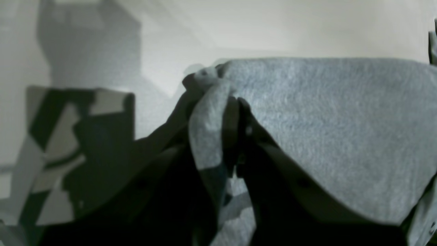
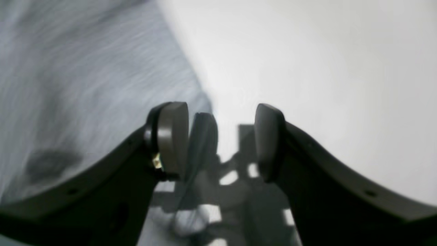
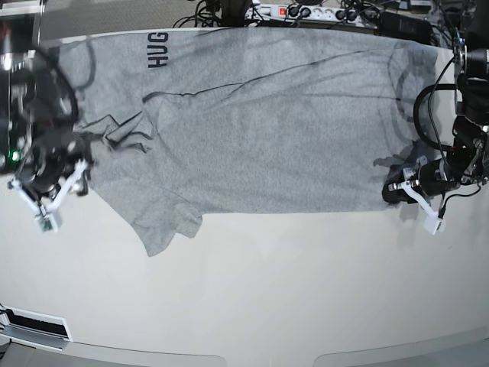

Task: Layout the t-shirt on the table in an organized manner, then fold the t-shirt properly
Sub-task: 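Move both grippers to the hem-side corners and grasp them, then lift the hem edge and fold it over toward the collar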

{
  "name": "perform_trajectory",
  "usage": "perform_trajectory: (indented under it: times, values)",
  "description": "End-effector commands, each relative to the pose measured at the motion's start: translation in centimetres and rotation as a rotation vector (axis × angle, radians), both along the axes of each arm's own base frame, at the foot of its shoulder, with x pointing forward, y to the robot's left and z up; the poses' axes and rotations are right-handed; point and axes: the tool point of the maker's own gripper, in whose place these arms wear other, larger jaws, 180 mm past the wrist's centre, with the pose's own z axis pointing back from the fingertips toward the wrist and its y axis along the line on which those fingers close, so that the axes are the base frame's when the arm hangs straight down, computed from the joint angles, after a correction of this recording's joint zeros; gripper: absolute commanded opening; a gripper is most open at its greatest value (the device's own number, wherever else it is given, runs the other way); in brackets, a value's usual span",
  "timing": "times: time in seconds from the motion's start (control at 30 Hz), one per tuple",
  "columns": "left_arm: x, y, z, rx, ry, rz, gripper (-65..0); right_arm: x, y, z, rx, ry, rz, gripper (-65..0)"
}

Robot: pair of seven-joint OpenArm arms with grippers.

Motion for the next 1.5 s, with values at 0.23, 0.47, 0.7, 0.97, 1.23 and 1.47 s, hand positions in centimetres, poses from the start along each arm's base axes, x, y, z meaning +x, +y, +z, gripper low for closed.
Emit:
perform_trajectory:
  times: [0.23,0.47,0.7,0.97,1.23,1.47]
  values:
    - [0.9,-1.1,1.2,-0.038,-0.052,-0.057,-65.0,6.7,4.2,1.1,0.436,-0.049,0.089,-32.1]
    - [0.9,-1.1,1.3,-0.044,-0.055,-0.052,-65.0,7.7,5.6,-0.7,0.568,0.018,0.009,-32.1]
    - [1.1,-1.1,1.5,-0.05,-0.059,-0.048,-65.0,5.7,8.3,-3.5,0.626,0.085,0.015,-32.1]
    - [1.1,-1.2,1.5,-0.056,-0.063,-0.045,-65.0,4.0,10.1,-5.8,0.596,0.113,0.044,-34.4]
    - [1.4,-0.7,1.9,-0.047,-0.068,-0.042,-65.0,7.8,9.5,-1.4,0.567,-0.097,0.12,-65.0]
    - [4.7,-0.7,4.9,-0.038,-0.143,-0.049,-65.0,11.8,7.7,3.3,0.512,-0.201,0.147,-65.0]
